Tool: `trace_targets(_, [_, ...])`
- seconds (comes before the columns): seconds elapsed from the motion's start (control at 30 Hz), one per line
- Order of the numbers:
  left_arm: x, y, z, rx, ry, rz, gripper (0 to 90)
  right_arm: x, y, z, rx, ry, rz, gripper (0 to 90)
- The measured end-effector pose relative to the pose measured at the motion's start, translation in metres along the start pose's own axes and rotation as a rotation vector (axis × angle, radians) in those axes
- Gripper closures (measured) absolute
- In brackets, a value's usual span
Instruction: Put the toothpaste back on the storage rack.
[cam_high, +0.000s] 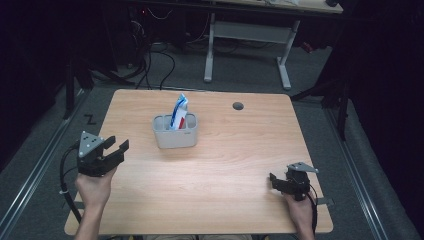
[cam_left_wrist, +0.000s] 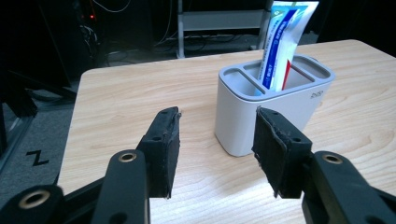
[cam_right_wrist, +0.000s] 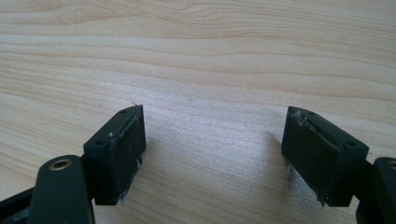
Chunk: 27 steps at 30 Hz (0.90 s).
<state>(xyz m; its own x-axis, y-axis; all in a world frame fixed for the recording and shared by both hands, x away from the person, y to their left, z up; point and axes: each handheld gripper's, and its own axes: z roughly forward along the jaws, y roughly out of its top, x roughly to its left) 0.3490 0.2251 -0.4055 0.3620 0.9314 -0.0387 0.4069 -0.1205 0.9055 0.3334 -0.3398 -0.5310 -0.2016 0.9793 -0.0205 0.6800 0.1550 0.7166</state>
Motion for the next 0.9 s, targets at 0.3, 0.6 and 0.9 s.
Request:
trace_targets(0.3, [-0.006, -0.005, 0.000, 0.012, -0.009, 0.011, 50.4, 0.000, 0.000, 0.000, 0.000, 0.000, 0.001, 21.6])
trace_targets(0.6, [-0.018, -0.016, 0.005, 0.089, -0.009, 0.073, 47.4, 0.000, 0.000, 0.000, 0.001, 0.000, 0.001, 21.6])
trace_targets(0.9, [-0.021, -0.027, 0.008, 0.123, -0.023, 0.064, 46.2, 0.000, 0.000, 0.000, 0.000, 0.000, -0.001, 21.6])
